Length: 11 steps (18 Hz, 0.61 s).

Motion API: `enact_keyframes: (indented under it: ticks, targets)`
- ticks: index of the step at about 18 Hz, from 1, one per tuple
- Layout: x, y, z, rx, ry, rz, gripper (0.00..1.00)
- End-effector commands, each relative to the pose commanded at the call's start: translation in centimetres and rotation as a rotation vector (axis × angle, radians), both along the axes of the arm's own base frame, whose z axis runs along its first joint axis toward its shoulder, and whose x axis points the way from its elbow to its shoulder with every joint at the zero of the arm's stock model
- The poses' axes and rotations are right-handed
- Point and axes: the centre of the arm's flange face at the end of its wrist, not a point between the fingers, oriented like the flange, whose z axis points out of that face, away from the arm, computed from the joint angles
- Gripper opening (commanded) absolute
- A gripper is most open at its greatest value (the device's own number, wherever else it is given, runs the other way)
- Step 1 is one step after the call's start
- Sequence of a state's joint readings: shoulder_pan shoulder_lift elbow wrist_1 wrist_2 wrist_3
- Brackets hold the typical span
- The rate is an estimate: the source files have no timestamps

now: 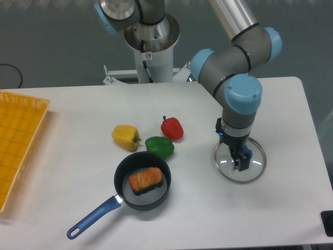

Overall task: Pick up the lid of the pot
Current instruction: 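Lower the gripper onto the blue knob of the glass lid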

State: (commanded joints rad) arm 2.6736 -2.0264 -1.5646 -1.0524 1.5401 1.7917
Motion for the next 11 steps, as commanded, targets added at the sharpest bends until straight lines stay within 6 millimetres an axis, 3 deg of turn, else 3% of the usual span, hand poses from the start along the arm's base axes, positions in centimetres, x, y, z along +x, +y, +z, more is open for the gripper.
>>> enact_keyframes:
  ticks: [5,11]
  targets:
    - [-1.5,-0.9,-1.7,0.0,0.006,0.009,1.0]
    - [-1.9,-1.7,-2.2,-0.035,0.01,0.019,1.0]
